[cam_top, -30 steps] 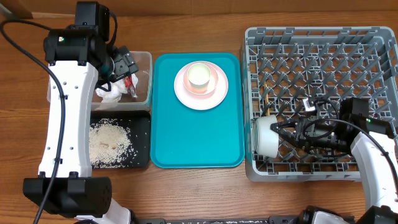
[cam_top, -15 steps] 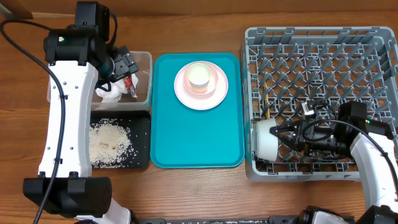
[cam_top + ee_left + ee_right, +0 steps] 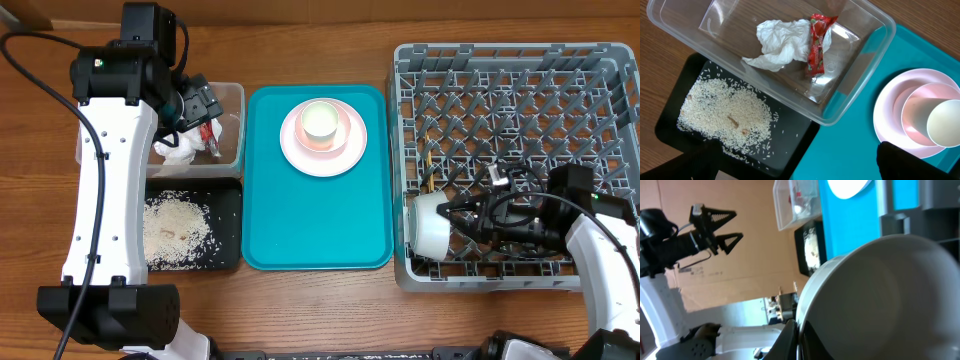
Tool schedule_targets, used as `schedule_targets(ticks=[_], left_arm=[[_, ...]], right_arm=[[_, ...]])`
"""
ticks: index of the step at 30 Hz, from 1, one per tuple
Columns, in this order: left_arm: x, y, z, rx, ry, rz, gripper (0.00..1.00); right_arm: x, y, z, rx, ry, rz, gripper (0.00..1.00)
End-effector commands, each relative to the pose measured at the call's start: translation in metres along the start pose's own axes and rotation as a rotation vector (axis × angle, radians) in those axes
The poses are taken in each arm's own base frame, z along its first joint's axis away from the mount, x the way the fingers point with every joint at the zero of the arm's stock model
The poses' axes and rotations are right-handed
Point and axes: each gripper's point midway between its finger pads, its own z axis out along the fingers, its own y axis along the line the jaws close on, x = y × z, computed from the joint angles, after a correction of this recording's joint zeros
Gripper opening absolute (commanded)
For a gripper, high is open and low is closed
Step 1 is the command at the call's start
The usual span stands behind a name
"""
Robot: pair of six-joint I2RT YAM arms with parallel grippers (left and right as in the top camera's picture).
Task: Sort waste into correct bins and load items into the dishwasher
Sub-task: 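Lower the bowl into the rack and open the right gripper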
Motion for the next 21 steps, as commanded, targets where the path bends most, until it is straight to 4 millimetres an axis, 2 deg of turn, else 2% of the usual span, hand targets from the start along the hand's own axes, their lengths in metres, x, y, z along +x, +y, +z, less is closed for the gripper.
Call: schedule_targets(ticks=[1,4,5,6,7,8,10,11,17,21], left_arm=[[-0.003,0.001,-0.003,-0.002,-0.015,0.000,1.00],[-0.003,0.000,-0.003,-0.002,-0.014,0.001,1.00],[-0.003,0.001,-0.003,-0.002,-0.015,0.001,1.00],[-0.003,0.000,-0.003,-0.002,-0.014,0.000,1.00],[-0.003,0.000,-0.003,-0.002,-0.014,0.000,1.00],[-0.003,0.000,-0.003,-0.002,-0.014,0.001,1.00],[-0.003,0.000,-0.003,-0.002,-0.014,0.001,1.00],[-0.003,0.000,-0.003,-0.002,-0.014,0.001,1.00],[-0.003,0.000,-0.003,-0.002,-0.014,0.000,1.00],[-0.003,0.000,-0.003,-0.002,-0.014,0.000,1.00]], right_arm=[[-0.001,-0.030,-0.007,0.140,-0.022,0.017,0.05],[-0.005,-0.034,-0.014,0.154,-0.052,0.028,0.10],[-0.007,-0.035,-0.016,0.154,-0.062,0.029,0.15],[-0.009,-0.035,-0.018,0.154,-0.073,0.026,0.28],[-0.011,-0.036,-0.019,0.154,-0.080,0.025,0.49],[-0.012,-0.036,-0.020,0.154,-0.086,0.025,0.64],[-0.013,-0.036,-0.022,0.154,-0.094,0.024,0.80],[-0.014,-0.036,-0.022,0.155,-0.096,0.023,0.85],[-0.022,-0.031,-0.027,0.181,-0.110,0.010,0.87],[-0.041,-0.031,-0.043,0.320,-0.167,0.038,0.86]])
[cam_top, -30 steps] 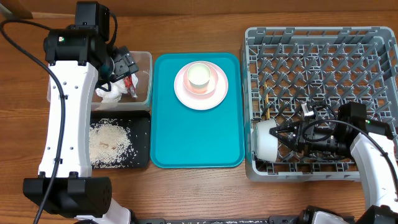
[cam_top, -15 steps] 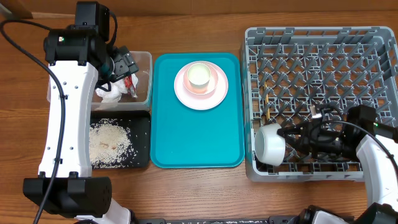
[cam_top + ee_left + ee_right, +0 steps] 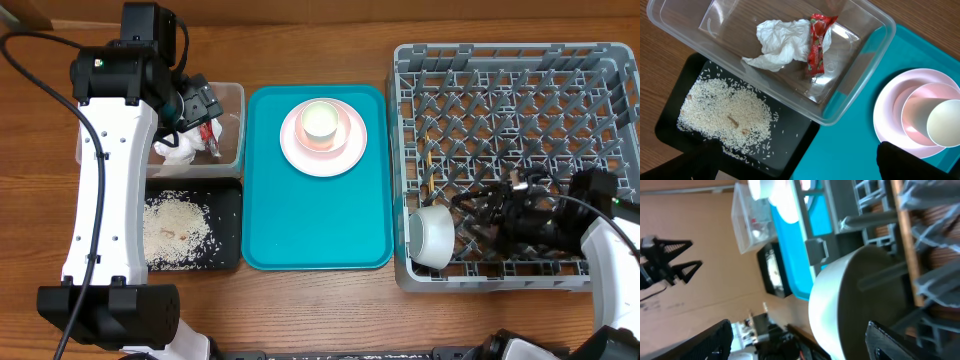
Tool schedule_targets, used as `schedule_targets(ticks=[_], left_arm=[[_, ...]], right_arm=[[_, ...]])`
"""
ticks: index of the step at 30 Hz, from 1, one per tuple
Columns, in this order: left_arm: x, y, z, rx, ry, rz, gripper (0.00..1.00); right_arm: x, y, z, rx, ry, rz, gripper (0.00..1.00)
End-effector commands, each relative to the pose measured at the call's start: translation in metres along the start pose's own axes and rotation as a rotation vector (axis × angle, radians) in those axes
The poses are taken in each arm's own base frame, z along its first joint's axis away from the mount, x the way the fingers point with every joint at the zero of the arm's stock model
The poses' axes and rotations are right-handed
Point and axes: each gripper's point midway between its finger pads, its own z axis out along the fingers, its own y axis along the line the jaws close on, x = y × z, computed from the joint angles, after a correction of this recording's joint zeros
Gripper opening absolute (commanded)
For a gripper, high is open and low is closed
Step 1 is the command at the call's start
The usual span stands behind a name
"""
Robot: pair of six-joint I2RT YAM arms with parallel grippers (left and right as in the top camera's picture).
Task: Sort waste into correct bins and load items into the dishwasher
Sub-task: 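Lower the bowl into the rack and open the right gripper, then raise the right gripper and move it left toward the pink plate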
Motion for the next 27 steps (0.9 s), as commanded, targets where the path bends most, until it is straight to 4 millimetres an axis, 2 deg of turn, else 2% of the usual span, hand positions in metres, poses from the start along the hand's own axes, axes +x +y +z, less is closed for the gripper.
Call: schedule_targets(ticks=[1,3,6,10,15,23,27], left_arm=[[-0.003,0.001,-0.003,-0.002,-0.015,0.000,1.00],[-0.003,0.000,-0.003,-0.002,-0.014,0.001,1.00],[-0.003,0.000,-0.003,-0.002,-0.014,0.001,1.00],[-0.003,0.000,-0.003,-0.002,-0.014,0.001,1.00],[-0.003,0.000,-0.003,-0.002,-0.014,0.000,1.00],[-0.003,0.000,-0.003,-0.002,-0.014,0.000,1.00],[-0.003,0.001,-0.003,-0.002,-0.015,0.001,1.00]], right_arm=[[-0.028,0.002,-0.019,0.146,-0.084,-0.002,0.86],[-0.040,0.004,-0.032,0.237,-0.127,-0.008,0.85],[-0.051,0.020,-0.046,0.305,-0.165,-0.071,0.82],[-0.060,0.043,-0.048,0.374,-0.184,-0.186,0.72],[-0.061,0.056,-0.024,0.481,-0.164,-0.324,0.51],[-0.062,0.086,0.026,0.598,-0.193,-0.601,0.49],[-0.064,0.085,0.046,0.655,-0.206,-0.605,0.27]])
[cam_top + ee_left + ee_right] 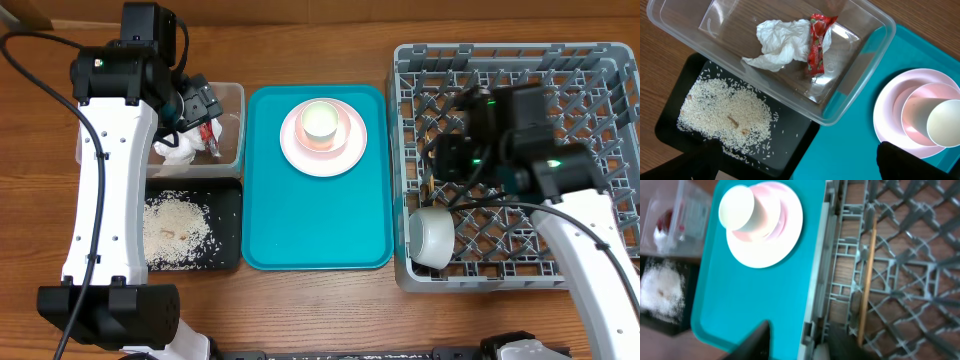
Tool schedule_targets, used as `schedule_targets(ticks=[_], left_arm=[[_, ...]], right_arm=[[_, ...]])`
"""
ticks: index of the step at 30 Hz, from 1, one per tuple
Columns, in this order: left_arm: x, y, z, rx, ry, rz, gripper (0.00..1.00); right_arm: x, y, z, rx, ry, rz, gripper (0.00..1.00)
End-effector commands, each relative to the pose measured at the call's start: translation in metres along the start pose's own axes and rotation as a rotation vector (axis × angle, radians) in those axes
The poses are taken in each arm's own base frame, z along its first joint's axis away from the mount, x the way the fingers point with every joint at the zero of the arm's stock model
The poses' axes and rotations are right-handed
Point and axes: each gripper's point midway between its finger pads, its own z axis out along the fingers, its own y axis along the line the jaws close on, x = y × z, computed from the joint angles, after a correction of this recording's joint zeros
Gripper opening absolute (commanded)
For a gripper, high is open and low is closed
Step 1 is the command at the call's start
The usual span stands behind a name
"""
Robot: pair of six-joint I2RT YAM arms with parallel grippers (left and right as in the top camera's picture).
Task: Sort waste into correct bins and load items into the dishwasher
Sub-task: 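Raise the right gripper and move it left toward the pink plate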
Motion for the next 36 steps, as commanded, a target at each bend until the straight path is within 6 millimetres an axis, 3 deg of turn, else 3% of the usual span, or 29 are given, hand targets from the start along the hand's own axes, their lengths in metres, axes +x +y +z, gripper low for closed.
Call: schedule_targets(ticks=[1,8,14,27,33,36], left_arm=[[-0.003,0.000,-0.003,-0.001,-0.015,0.001,1.00],[-0.003,0.000,-0.003,-0.002,-0.014,0.001,1.00],[-0.003,0.000,-0.003,-0.002,-0.014,0.001,1.00],[-0.003,0.000,-0.003,-0.002,-0.014,0.001,1.00],[-0.003,0.000,-0.003,-0.002,-0.014,0.001,1.00],[-0.003,0.000,-0.003,-0.002,-0.014,0.001,1.00]], right_arm=[[-0.007,-0.009,0.012,0.118,-0.013,0.035,0.24],[0.003,-0.007,0.061,0.124,0.093,0.023,0.24],[0.013,-0.011,0.088,0.122,0.165,0.043,0.24],[0.030,-0.005,0.101,0.088,0.220,0.059,0.18],[0.025,-0.003,0.103,0.087,0.198,0.048,0.25],[0.016,-0.013,0.103,0.146,0.155,0.037,0.26]])
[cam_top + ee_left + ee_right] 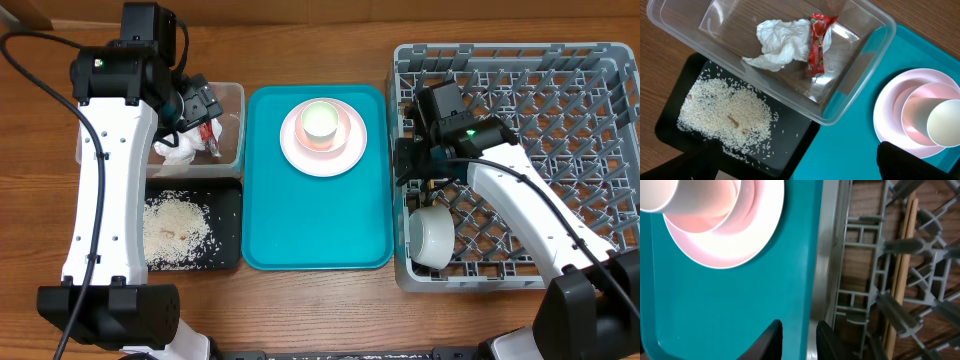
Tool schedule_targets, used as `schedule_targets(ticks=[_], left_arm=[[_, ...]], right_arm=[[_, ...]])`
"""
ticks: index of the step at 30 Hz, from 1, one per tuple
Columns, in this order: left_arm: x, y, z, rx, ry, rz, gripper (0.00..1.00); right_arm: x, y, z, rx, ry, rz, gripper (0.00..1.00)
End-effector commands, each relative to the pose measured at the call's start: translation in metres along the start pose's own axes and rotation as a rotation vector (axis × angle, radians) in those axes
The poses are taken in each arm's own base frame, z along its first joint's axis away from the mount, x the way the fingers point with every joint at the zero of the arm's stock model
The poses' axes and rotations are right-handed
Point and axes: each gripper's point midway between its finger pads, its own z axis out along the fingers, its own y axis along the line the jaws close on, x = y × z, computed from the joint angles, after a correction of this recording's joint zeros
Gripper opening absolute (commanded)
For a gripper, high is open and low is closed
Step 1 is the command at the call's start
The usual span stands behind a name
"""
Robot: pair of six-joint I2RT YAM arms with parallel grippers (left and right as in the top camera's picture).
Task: Sort waste into correct bins and load items into the dishwasher
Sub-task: 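Raise the right gripper and move it left toward the pink plate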
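A white bowl (pixel 430 236) lies on its side in the front left corner of the grey dish rack (pixel 520 52). Wooden chopsticks (pixel 901 275) lie across the rack's bars. A pink plate (pixel 322 138) with a pink bowl and a pale cup (pixel 944 123) stacked on it stands on the teal tray (pixel 310 220). My right gripper (pixel 799 327) hangs over the rack's left rim and the tray's right edge, open a little and holding nothing. My left gripper (pixel 795 162) hovers open over the clear bin (pixel 850 95), which holds a crumpled tissue (pixel 780 42) and a red wrapper (pixel 816 45).
A black tray (pixel 225 205) with scattered rice lies in front of the clear bin. The rack (pixel 865 280) fills the right side of the table, with upright pegs throughout.
My right gripper has moved from above the rack's left part to the rack's left rim beside the tray, lower, and its fingers stand closer together. The left arm has not moved.
My right gripper was shut on the white bowl in the rack's front left corner. Then it was open and off to the right, the bowl left on its side. Then it was above the rack's left part, and now at the rim beside the tray.
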Motion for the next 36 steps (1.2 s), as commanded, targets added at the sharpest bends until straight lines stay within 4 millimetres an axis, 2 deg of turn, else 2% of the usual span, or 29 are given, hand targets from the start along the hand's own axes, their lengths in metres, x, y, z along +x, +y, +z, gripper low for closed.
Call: schedule_targets(ticks=[1,5,16,22,29,36], left_arm=[[-0.003,0.001,-0.003,-0.002,-0.014,0.000,1.00],[-0.003,0.001,-0.003,-0.002,-0.014,0.001,1.00],[-0.003,0.001,-0.003,-0.002,-0.014,0.001,1.00],[-0.003,0.001,-0.003,-0.002,-0.014,0.000,1.00],[-0.003,0.001,-0.003,-0.002,-0.014,0.001,1.00],[-0.003,0.001,-0.003,-0.002,-0.014,0.001,1.00]], right_arm=[[-0.008,-0.010,0.001,0.068,-0.043,-0.002,0.28],[-0.012,-0.011,0.001,0.077,-0.059,-0.002,0.29],[0.009,-0.001,0.013,0.005,0.050,0.008,0.26],[0.018,-0.004,0.023,0.010,0.098,0.015,0.27],[0.016,-0.003,0.022,0.008,0.094,0.014,0.26],[0.008,0.001,0.008,0.007,0.090,-0.026,0.29]])
